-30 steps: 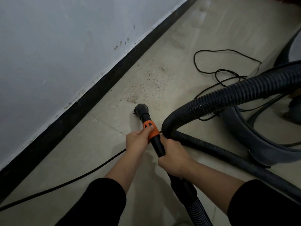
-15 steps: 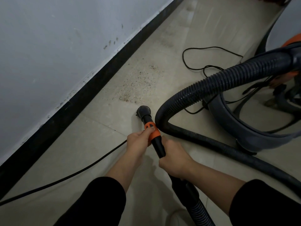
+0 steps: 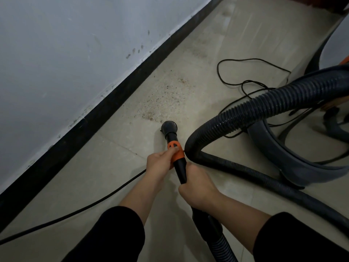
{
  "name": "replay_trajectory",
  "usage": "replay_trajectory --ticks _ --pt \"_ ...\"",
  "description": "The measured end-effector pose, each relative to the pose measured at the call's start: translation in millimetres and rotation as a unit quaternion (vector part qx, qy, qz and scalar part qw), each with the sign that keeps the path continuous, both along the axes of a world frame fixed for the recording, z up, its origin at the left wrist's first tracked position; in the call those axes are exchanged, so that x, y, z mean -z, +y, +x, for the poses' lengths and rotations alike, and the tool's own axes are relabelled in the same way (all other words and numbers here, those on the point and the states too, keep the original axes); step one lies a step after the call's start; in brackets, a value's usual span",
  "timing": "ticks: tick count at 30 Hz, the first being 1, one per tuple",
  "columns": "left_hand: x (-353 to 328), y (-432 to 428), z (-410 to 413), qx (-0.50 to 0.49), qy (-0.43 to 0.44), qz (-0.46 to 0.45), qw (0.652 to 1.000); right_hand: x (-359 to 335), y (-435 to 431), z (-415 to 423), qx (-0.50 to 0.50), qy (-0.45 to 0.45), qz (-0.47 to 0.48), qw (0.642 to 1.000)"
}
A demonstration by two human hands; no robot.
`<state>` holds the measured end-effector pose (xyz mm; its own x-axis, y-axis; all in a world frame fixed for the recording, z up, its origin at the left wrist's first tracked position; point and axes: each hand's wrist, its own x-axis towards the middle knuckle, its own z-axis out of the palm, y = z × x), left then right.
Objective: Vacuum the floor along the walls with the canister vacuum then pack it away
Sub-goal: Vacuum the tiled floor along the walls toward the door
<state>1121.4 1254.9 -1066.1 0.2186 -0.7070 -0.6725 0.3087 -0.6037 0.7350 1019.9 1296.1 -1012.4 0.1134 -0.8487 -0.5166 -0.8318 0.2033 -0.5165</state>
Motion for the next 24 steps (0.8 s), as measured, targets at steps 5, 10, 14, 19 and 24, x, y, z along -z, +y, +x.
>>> replay_trajectory --ticks 5,10,14,19,24 --pt "-1.3 -20.4 4.2 -0.005 -0.018 -0.007 1.0 -0.8 -18.0 10.2 0.011 -0.007 0.007 1.0" --pt "-3.3 -34.5 13.1 0.026 -0.034 -0.004 0.999 0.5 -28.0 18.8 0.029 -0.015 0.0 0.999" --pt "-6.3 -45.3 16.7 0.062 -0.048 -0.005 0.997 1.8 -32.0 25.7 0.05 -0.016 -0.006 0.999" --pt "-9.7 -53.1 18.2 0.093 -0.048 -0.01 0.994 6.0 -32.7 32.6 0.072 -0.016 -0.006 0.997" --pt "-9.1 -54.7 18.6 0.087 -0.06 -0.016 0.994 7.3 -35.3 36.8 0.08 -0.009 -0.004 0.997"
